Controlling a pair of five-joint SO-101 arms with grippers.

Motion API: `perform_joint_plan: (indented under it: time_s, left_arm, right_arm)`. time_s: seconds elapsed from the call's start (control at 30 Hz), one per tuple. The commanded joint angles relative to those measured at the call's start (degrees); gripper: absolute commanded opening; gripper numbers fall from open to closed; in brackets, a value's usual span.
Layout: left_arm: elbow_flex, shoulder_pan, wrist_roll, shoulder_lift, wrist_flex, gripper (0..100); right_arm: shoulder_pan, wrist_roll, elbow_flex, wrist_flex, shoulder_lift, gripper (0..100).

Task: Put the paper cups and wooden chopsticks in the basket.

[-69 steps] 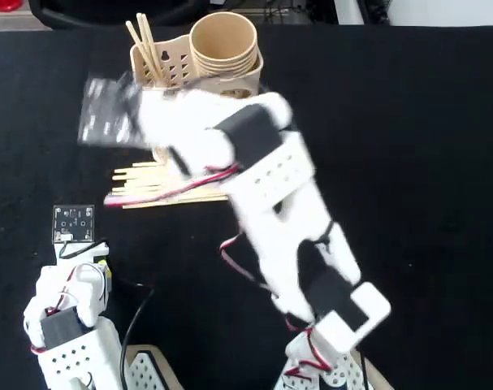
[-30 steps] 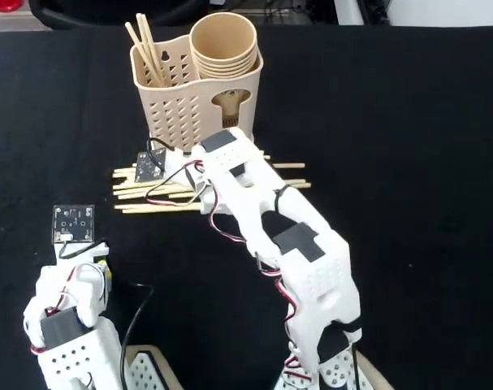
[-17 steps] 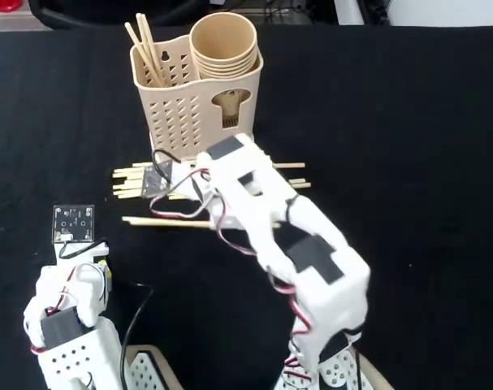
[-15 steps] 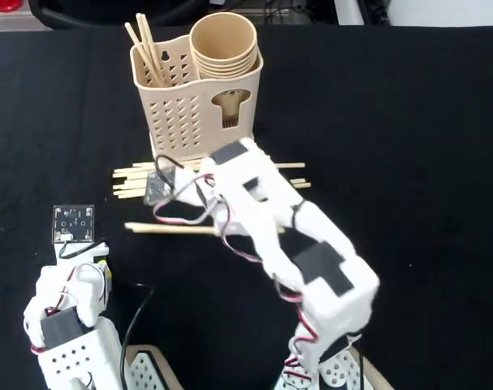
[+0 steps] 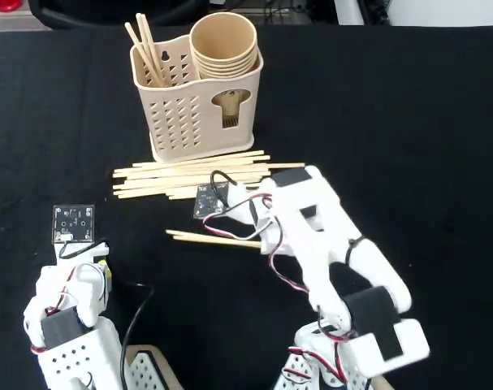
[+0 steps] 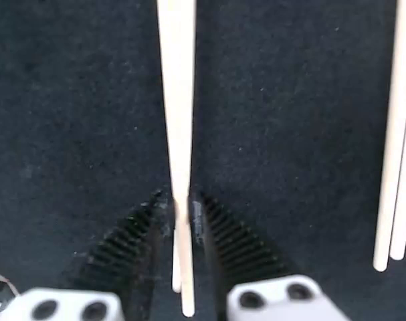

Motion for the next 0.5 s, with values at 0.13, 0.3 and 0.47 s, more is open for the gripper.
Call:
perform_joint_plan:
  time_s: [0.13,0.3,0.47]
  left_arm:
    - [-0.92,-0.66,-0.26,-0.18,-0.70,18]
    - [-0.92,-0.66,-0.26,-0.18,-0.62,18]
    - [-0.92,-0.75,-0.26,-0.18,-0.62,18]
  right_arm:
    - [-2.73,-0.18,-0.66,-0.53,-5.32,29.6]
    - [-14.24,-10.37,-5.14,-1.41,-5.49,29.6]
    - [-24.79,-19.16,-5.93,-6.86,-5.14,29.6]
